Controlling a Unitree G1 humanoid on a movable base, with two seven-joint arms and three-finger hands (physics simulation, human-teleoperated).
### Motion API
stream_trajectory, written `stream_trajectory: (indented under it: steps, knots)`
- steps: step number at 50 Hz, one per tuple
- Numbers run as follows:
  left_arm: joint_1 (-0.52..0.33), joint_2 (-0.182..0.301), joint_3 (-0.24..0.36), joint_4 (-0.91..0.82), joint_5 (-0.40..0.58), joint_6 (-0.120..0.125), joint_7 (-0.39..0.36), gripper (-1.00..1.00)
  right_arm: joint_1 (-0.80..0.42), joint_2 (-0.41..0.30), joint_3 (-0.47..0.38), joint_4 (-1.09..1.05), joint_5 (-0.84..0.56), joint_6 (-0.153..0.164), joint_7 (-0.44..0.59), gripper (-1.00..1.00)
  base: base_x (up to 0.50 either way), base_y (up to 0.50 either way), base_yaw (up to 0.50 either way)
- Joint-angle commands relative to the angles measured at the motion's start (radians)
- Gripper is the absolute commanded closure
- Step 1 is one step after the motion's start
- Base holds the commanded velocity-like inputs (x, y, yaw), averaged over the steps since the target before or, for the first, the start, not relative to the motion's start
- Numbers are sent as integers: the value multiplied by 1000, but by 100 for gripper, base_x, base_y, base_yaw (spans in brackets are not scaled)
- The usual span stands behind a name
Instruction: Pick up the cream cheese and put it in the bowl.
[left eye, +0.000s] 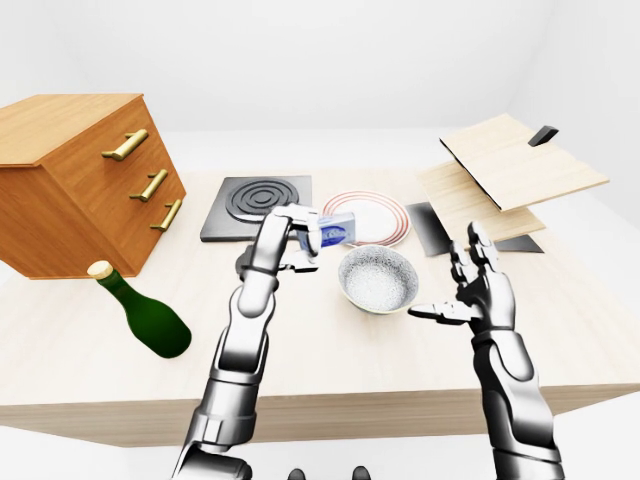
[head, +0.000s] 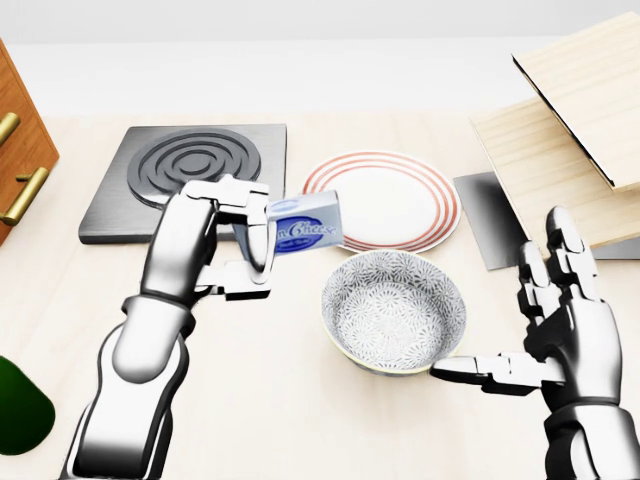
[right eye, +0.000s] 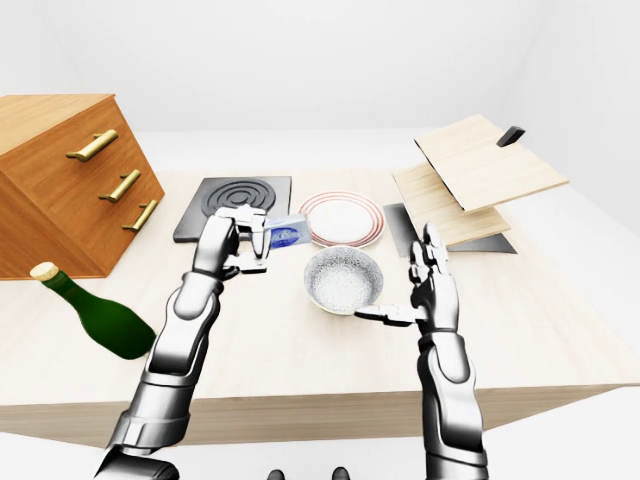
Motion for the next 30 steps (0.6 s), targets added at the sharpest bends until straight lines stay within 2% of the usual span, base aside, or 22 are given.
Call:
stream_trajectory:
  steps: [1, 3, 6, 12, 16, 19, 22, 26, 30]
  knots:
    - [22, -49, -70, -102, 193, 42, -85, 100, 6, -15, -59, -42, 28, 0, 2, -100, 0, 0, 0]
    - [29, -63, -92, -88, 229, 32, -106, 100, 7, -17, -67, -35, 31, 0, 3, -100, 0, 0, 0]
    - [16, -80, -108, -43, 276, 2, -113, 100, 11, -20, -77, -47, 40, 0, 3, -100, 0, 0, 0]
    - [9, -120, -142, 14, 354, -16, -142, 100, 11, -24, -94, -40, 50, 0, 8, -100, 0, 0, 0]
    - [-12, -144, -150, 74, 386, -46, -115, 100, 14, -25, -98, -9, 54, 0, 14, -100, 0, 0, 0]
    - [-26, -157, -155, 106, 409, -57, -103, 100, 18, -27, -99, -1, 57, 0, 19, -100, 0, 0, 0]
    - [-40, -163, -154, 130, 428, -65, -100, 100, 21, -28, -101, 0, 60, 0, 23, -100, 0, 0, 0]
    - [-92, -175, -149, 168, 456, -53, -99, 100, 22, -25, -100, 15, 59, 0, 29, -100, 0, 0, 0]
    - [-115, -186, -154, 186, 485, -51, -96, 100, 24, -26, -100, 26, 63, -3, 34, -100, 0, 0, 0]
